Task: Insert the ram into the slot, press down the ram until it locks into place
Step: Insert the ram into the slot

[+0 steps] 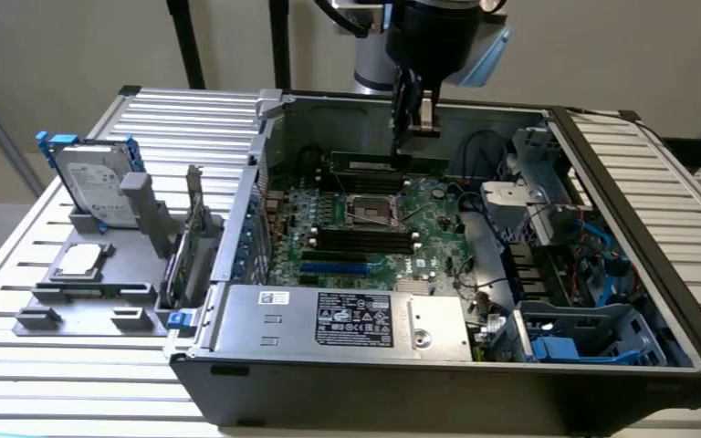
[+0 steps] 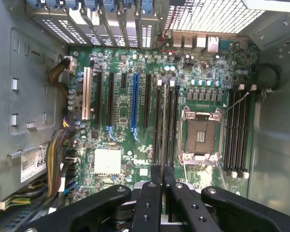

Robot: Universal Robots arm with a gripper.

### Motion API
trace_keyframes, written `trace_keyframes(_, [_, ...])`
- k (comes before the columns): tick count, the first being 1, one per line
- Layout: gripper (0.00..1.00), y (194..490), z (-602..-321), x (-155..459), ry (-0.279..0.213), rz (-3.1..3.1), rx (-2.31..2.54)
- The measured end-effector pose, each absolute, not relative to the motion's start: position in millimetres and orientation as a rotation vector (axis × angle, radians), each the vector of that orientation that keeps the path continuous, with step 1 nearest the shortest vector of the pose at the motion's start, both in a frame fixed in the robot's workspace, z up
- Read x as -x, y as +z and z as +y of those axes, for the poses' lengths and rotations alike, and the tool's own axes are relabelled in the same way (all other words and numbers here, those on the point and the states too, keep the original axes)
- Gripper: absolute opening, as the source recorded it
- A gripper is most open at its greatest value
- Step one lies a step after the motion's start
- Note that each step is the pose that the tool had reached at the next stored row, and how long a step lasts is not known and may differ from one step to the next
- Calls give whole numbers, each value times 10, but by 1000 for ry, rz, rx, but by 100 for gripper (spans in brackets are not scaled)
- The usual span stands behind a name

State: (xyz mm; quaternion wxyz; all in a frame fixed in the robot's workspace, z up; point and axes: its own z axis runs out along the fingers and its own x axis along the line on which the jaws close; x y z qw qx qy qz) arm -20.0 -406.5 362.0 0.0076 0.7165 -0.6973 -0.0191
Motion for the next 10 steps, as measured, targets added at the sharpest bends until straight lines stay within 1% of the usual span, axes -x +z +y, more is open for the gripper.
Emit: trace_keyframes(10, [13, 3444, -4065, 312, -59, -2180, -2240])
